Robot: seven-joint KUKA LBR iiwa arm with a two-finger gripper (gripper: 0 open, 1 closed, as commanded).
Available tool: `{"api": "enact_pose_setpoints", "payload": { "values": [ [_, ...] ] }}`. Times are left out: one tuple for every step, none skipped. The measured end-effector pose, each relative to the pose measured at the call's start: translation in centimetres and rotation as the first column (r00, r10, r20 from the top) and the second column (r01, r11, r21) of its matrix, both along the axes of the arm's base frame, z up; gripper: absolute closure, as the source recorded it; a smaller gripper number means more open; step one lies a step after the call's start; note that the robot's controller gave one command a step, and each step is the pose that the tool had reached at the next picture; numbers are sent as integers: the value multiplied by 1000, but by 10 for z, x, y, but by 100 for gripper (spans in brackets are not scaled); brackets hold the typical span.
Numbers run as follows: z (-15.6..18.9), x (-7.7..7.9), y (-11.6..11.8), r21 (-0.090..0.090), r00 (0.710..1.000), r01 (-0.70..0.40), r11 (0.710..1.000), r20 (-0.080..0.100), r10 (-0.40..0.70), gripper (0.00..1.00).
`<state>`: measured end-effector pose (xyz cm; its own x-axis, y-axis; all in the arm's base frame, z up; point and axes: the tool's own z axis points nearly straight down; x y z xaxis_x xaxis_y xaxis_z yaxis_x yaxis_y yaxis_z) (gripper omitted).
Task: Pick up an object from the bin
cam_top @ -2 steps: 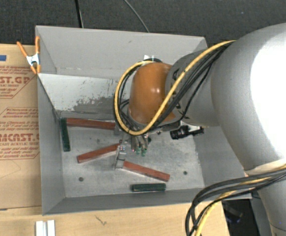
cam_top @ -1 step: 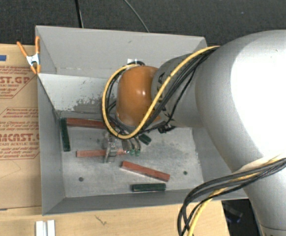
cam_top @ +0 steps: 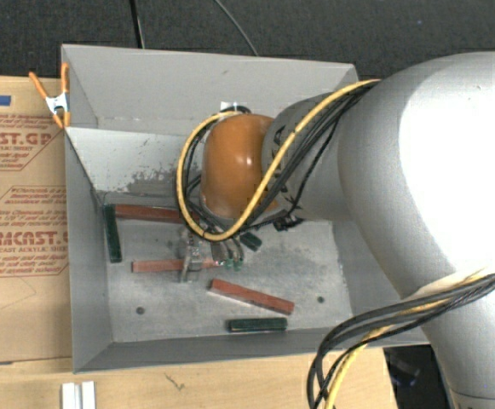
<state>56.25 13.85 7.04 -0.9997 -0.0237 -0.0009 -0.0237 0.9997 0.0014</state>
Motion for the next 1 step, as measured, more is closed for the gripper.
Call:
{"api": "enact_pose_setpoints", "payload": {
  "values": [
    [175,-16,-27,0,1000,25,1000,2,-25,100]
  ]
}}
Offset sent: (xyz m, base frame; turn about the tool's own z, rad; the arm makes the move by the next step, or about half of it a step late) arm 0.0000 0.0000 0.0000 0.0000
